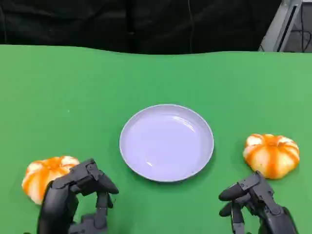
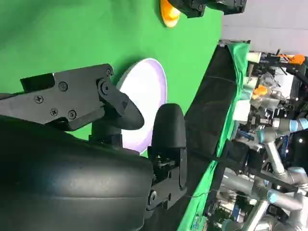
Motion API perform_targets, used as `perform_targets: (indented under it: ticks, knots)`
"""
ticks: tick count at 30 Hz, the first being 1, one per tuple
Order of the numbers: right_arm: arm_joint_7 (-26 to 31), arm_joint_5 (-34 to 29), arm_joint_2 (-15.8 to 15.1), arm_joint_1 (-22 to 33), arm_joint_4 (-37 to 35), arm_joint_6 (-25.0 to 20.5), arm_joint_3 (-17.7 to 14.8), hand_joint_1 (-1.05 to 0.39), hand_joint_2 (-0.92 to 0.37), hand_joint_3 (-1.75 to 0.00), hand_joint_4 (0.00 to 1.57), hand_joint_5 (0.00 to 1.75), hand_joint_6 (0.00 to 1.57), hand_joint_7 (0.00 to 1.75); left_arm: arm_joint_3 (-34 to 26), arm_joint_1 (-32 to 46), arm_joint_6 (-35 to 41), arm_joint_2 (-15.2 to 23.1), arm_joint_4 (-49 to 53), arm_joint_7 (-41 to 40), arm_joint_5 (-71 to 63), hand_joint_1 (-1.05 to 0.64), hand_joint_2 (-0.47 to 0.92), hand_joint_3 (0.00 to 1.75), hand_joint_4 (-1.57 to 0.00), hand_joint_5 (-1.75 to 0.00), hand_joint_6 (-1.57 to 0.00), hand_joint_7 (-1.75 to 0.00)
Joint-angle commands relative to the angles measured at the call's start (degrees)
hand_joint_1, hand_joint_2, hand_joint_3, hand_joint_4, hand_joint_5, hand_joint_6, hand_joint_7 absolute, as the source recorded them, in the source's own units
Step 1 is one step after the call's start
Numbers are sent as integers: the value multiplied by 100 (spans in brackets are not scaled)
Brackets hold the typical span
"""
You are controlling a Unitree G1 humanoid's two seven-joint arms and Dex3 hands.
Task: Grasp the bread from the table and place it into the plate.
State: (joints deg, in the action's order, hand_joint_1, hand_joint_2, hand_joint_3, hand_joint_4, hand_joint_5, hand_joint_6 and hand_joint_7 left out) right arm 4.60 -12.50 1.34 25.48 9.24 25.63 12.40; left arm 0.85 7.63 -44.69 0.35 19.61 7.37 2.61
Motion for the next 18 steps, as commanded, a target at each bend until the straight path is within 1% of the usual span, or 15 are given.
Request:
perform_targets:
  ticks: [1,18]
  knots:
    - [24,-13,-30,29,58,-36,-19,-2,-92,-92,27,175,15,175,-49,4,-10,70,-32,48,54,-4,31,153,-89,-162,-86,-142]
    - [19,-41,-40,29,62,-44,-7,-3,-92,-91,26,175,15,175,-64,-24,-55,72,13,65,89,-5,32,152,-89,-162,-85,-142]
